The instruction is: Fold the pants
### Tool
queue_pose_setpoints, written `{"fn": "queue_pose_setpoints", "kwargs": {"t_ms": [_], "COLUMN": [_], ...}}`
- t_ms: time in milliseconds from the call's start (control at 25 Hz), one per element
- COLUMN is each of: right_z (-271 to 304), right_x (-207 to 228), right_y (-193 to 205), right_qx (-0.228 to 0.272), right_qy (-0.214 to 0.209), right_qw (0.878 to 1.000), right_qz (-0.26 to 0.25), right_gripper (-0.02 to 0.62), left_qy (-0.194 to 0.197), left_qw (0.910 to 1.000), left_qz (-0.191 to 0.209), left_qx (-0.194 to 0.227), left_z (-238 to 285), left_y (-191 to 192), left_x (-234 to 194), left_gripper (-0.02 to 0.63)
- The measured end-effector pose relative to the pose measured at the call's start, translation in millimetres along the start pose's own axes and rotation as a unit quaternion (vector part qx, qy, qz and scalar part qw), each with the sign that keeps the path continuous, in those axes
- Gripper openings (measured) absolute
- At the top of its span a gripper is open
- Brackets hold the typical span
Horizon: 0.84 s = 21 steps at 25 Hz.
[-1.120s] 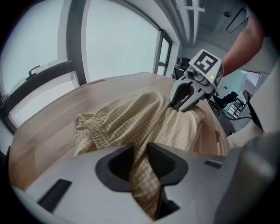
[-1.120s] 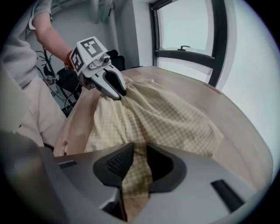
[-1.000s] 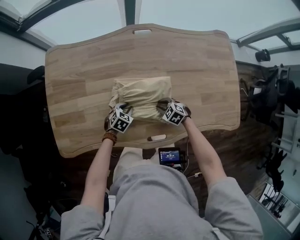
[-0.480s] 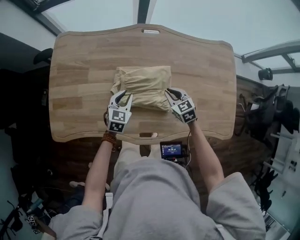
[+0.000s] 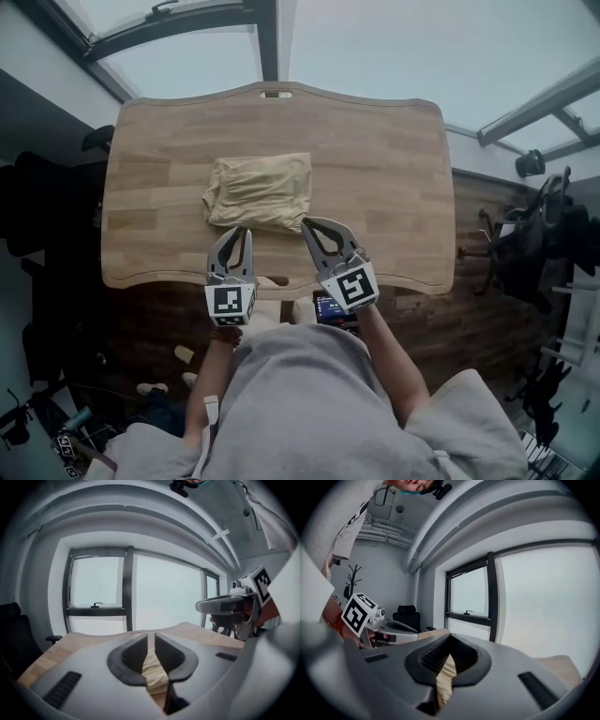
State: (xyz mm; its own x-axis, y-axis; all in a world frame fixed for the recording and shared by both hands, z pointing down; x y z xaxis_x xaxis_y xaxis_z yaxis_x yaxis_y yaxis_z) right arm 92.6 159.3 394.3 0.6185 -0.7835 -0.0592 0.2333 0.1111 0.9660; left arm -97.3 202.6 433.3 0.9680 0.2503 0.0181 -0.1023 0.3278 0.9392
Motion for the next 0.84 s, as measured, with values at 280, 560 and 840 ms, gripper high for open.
{"fn": "queue_pose_setpoints", "kwargs": {"t_ms": [280,560,840], "right_z": [-35.1,-50.1,-41.7], "right_x": [14.5,19.7,21.7], "right_y": [17.1,24.1,26.2], "right_qx": [-0.004,0.000,-0.006], "right_qy": [-0.009,-0.004,0.002], "right_qw": [0.999,0.998,0.998], "right_qz": [0.047,0.060,0.062], "right_gripper": [0.005,0.005,0.003], "left_qy": [-0.007,-0.015,-0.013], "left_qw": [0.9999,0.9995,0.9993], "left_qz": [0.014,0.014,0.014], "left_qx": [-0.007,-0.025,-0.032], "left_z": [-6.3,-9.5,0.0], "left_y": [3.7,10.3,9.6], "left_x": [38.5,45.7,30.8], "left_gripper": [0.049,0.048,0.048]}}
Point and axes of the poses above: the fingertips, and each gripper's own axes: z forward along the fingers, x to its right, y out of its underside, the point moved 7 cm from there along -z, backward along the fingers, and after that the axes turned 3 degrees about -x, right-handed, at the moved point
